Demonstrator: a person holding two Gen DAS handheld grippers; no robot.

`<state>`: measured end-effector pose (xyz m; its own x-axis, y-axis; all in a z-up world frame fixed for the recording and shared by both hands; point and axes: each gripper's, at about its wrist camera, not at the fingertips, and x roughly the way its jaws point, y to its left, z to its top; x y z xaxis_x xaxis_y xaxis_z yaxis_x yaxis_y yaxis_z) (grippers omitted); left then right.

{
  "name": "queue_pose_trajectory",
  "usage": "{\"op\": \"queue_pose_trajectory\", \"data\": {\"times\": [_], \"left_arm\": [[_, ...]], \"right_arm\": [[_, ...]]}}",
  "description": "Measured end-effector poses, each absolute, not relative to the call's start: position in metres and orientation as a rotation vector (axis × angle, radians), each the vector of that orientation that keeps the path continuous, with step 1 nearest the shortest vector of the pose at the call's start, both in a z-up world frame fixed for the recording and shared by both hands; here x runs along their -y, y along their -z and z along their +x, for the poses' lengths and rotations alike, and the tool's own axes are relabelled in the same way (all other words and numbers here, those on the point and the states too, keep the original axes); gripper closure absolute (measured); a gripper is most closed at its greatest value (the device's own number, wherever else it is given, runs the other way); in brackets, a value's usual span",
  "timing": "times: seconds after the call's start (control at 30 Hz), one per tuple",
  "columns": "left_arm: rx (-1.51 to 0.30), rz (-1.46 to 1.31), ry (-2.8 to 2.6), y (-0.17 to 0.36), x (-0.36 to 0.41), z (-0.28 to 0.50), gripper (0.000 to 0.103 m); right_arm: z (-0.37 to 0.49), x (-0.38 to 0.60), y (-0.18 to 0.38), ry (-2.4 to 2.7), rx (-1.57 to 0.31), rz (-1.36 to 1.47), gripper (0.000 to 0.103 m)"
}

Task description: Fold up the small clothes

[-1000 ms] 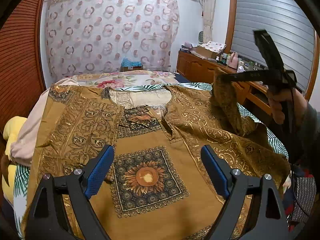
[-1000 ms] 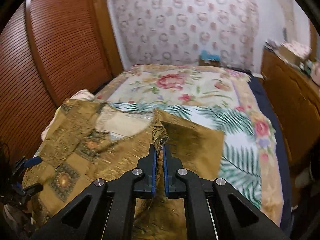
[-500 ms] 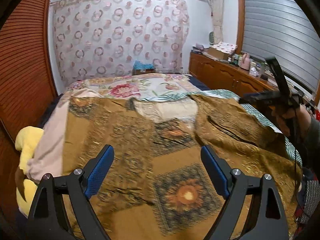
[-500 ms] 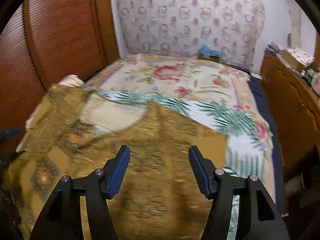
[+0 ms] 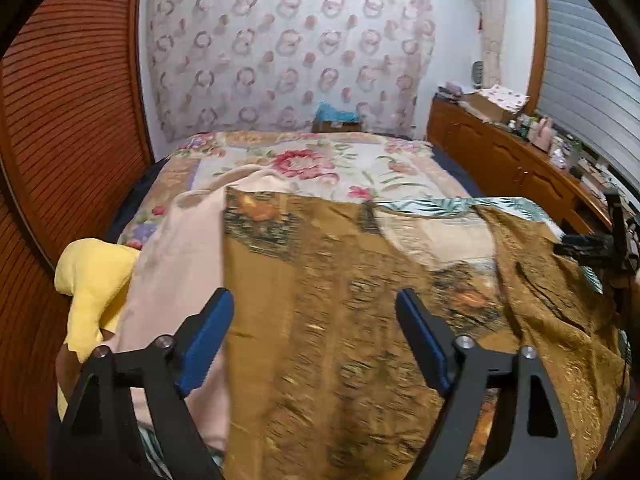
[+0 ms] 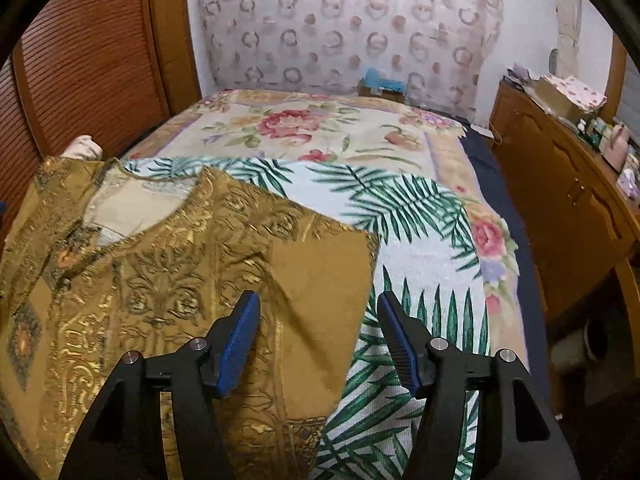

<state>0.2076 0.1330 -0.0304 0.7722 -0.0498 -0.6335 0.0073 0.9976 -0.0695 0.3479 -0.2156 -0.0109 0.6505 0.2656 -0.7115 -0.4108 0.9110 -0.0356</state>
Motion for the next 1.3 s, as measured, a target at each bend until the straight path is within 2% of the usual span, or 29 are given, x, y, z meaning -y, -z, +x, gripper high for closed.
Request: {"op": "queue_pose_trajectory", "data": {"times": [0.17,0.43,1.0,1.03,1.13,1.23,1.3], "left_arm": [[-0.716,-0.048,0.011,0.036,-0.151,0.224,0.033],[-0.782,-0.103,0.018,0.054,-0.173,0.255,0.066],[-0.77,-0.056,0.005,0.06,-0.165,0.268,0.065],[-0.765,-0.053,0.018,0.058,-0.163,0.266,0.067],[-0.754,-0.057,0.043,0.053,-0.162,0.264,0.088],[-0.74,-0.077,0.073,0.047,-0.16,0.26,0.096],[-0.735,-0.071,0.093,0.043,-0.156,0.258,0.096]], "right_arm": [[0.349,0.214,0.018,-0.39,-0.762,-0.197,0.04],[0.348,0.219,0.02,-0.394,-0.762,-0.198,0.037],[0.347,0.22,0.019,-0.391,-0.758,-0.203,0.037],[0.347,0.22,0.019,-0.391,-0.757,-0.203,0.037],[0.347,0.22,0.019,-0.391,-0.757,-0.203,0.037],[0.347,0.221,0.019,-0.389,-0.756,-0.204,0.037],[0.347,0.221,0.019,-0.386,-0.756,-0.206,0.036]]}}
